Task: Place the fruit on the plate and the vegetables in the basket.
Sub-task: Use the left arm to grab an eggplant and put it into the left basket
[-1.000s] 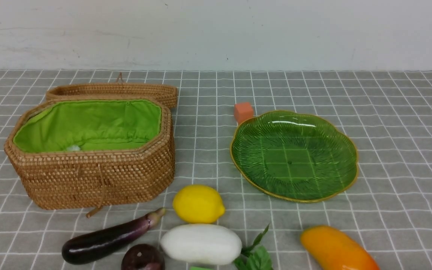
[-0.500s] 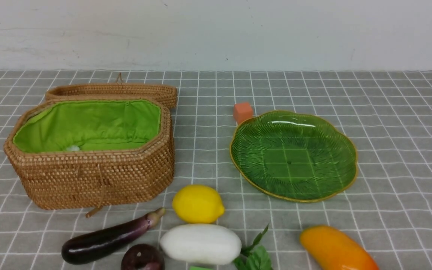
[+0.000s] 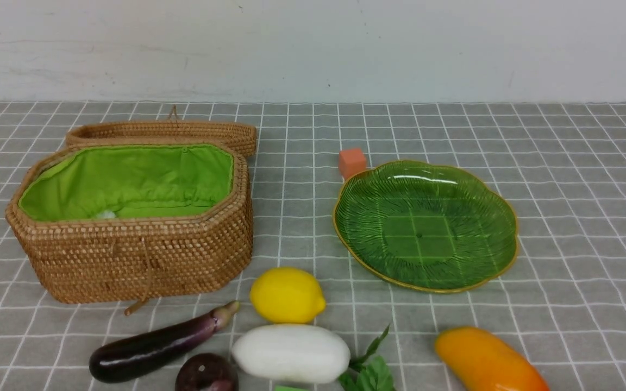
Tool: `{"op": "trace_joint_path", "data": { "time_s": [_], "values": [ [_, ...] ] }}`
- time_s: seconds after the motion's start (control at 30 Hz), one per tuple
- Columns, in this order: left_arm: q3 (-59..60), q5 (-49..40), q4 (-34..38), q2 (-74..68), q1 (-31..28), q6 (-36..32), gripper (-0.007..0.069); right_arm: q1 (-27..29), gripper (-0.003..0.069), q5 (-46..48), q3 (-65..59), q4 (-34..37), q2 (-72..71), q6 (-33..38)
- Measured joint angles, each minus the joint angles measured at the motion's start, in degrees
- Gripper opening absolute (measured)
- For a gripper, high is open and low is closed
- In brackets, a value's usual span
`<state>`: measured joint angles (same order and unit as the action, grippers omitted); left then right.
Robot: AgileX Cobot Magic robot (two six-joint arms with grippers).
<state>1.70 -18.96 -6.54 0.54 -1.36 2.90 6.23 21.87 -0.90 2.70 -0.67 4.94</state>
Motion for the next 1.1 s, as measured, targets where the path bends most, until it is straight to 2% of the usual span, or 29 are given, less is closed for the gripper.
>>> {"op": "trace_joint_path", "data": {
  "time_s": [0.07, 0.1, 0.13, 0.23, 0.3, 0.37, 0.43, 0.6, 0.63, 0.73, 0.77, 0.8, 0.9, 1.1],
  "values": [
    [0.0, 5.0, 4.2, 0.0, 0.0, 2.0, 0.0240, 0.0, 0.0240, 0.0, 0.0, 0.0, 0.0, 0.0],
    [0.0, 9.0, 8.6, 0.0, 0.0, 3.8, 0.0240, 0.0, 0.0240, 0.0, 0.0, 0.0, 0.0, 0.0],
    [0.0, 9.7, 9.2, 0.0, 0.0, 4.1, 0.0240, 0.0, 0.0240, 0.0, 0.0, 0.0, 0.0, 0.0],
    [0.0, 23.1, 20.4, 0.0, 0.0, 9.4, 0.0240, 0.0, 0.0240, 0.0, 0.0, 0.0, 0.0, 0.0],
    [0.0, 29.1, 22.7, 0.0, 0.0, 9.2, 0.0240, 0.0, 0.0240, 0.0, 0.0, 0.0, 0.0, 0.0],
    [-0.5, 30.2, 23.4, 0.0, 0.0, 8.8, 0.0240, 0.0, 0.0240, 0.0, 0.0, 0.0, 0.0, 0.0],
    [-4.4, 27.2, 24.0, 0.0, 0.0, 8.1, 0.0240, 0.0, 0.0240, 0.0, 0.0, 0.0, 0.0, 0.0],
    [-18.2, 13.1, 22.3, -4.1, 0.0, 5.9, 0.0240, 0.0, 0.0240, 0.0, 0.0, 0.0, 0.0, 0.0],
    [-24.5, 5.8, 20.4, -9.1, 0.0, 5.2, 0.0240, 0.0, 0.0240, 0.0, 0.0, 0.0, 0.0, 0.0],
    [-30.0, -2.0, 18.9, -14.4, 0.0, 5.0, 0.0240, 0.0, 0.0240, 0.0, 0.0, 0.0, 0.0, 0.0],
    [-34.3, -9.2, 18.3, -19.6, 0.0, 4.9, 0.0240, 0.0, 0.0240, 0.0, 0.0, 0.0, 0.0, 0.0],
    [-36.1, -12.5, 18.0, -22.3, 0.0, 4.7, 0.0240, 0.0, 0.0240, 0.0, 0.0, 0.0, 0.0, 0.0],
    [-38.5, -17.3, 17.5, -27.9, 0.0, 4.5, 0.0240, 0.0, 0.0240, 0.0, 0.0, 0.0, 0.0, 0.0],
    [-39.9, -20.2, 18.0, -39.6, 0.0, 4.5, 0.0240, 0.0, 0.0240, 0.0, 0.0, 0.0, 0.0, 0.0]
  ]
}}
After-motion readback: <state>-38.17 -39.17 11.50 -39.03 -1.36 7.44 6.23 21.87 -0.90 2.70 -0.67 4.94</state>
